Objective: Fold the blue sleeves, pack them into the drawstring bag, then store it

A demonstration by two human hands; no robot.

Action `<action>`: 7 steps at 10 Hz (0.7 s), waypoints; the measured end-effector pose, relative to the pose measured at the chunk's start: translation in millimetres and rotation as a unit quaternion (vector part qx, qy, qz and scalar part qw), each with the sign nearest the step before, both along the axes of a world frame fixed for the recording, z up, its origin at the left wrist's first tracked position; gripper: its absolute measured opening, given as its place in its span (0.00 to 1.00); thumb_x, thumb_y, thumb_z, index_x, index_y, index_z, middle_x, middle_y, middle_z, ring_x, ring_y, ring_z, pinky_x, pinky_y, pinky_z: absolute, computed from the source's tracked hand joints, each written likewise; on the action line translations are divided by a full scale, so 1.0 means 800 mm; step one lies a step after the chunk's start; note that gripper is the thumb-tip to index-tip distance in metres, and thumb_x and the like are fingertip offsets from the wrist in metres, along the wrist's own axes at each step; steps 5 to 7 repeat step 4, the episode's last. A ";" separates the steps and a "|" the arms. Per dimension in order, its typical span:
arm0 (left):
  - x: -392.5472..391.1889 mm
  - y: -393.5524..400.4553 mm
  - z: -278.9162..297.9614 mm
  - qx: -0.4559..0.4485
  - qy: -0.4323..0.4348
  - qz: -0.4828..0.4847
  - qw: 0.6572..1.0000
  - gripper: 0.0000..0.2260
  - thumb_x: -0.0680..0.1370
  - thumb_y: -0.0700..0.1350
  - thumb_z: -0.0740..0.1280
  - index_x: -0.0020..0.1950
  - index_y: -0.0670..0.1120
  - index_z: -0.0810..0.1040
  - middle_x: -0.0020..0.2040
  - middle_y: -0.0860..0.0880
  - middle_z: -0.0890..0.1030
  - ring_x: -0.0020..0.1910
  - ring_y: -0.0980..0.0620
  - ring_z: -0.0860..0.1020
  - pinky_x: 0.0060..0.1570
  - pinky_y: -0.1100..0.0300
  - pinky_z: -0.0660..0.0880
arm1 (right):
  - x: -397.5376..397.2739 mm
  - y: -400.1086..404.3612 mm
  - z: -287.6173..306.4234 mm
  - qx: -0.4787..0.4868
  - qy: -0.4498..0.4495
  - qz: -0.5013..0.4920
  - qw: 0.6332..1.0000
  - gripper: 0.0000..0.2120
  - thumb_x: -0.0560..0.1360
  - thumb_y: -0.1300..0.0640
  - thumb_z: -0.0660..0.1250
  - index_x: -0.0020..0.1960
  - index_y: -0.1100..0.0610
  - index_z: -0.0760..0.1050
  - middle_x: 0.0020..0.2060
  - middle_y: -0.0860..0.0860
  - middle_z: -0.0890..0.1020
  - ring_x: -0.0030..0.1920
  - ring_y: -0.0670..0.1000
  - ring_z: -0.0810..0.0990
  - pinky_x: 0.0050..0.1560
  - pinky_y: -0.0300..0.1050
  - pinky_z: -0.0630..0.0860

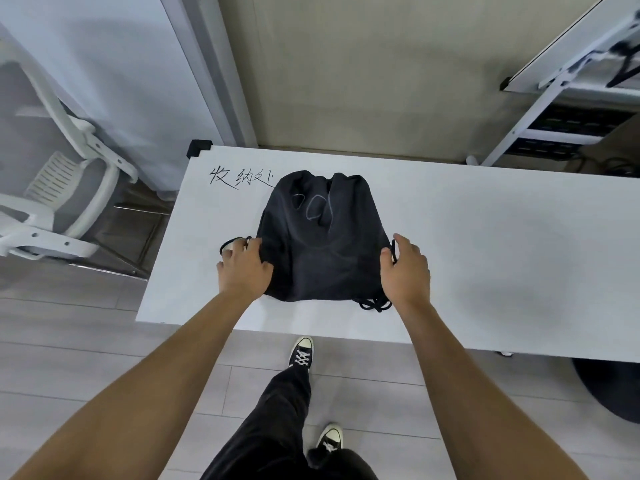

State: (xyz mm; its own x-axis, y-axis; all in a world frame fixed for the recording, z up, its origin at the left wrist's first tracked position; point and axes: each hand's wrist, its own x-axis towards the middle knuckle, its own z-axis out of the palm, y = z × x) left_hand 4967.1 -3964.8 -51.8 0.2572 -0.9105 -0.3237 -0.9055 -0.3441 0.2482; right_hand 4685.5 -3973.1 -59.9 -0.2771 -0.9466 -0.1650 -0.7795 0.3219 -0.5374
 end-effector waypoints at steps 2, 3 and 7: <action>-0.048 0.064 0.075 -0.139 0.065 -0.101 0.983 0.20 0.78 0.44 0.64 0.70 0.48 0.73 0.68 0.45 0.75 0.62 0.37 0.73 0.64 0.45 0.68 | -0.001 0.052 0.067 -0.120 -0.029 0.095 0.988 0.21 0.82 0.48 0.58 0.74 0.50 0.68 0.67 0.51 0.77 0.63 0.56 0.75 0.66 0.55 0.70; -0.066 0.084 0.109 -0.179 0.070 -0.136 0.972 0.19 0.79 0.45 0.64 0.71 0.49 0.72 0.66 0.46 0.76 0.60 0.38 0.74 0.62 0.46 0.69 | -0.002 0.072 0.099 -0.162 -0.031 0.105 0.981 0.21 0.82 0.49 0.59 0.74 0.50 0.68 0.68 0.50 0.76 0.65 0.56 0.75 0.67 0.54 0.69; -0.082 0.114 0.155 -0.211 0.074 -0.161 0.961 0.20 0.79 0.45 0.63 0.72 0.49 0.72 0.66 0.46 0.76 0.60 0.39 0.73 0.61 0.46 0.71 | -0.003 0.108 0.145 -0.204 -0.027 0.122 0.971 0.21 0.82 0.49 0.59 0.74 0.50 0.68 0.69 0.50 0.76 0.66 0.56 0.74 0.67 0.53 0.68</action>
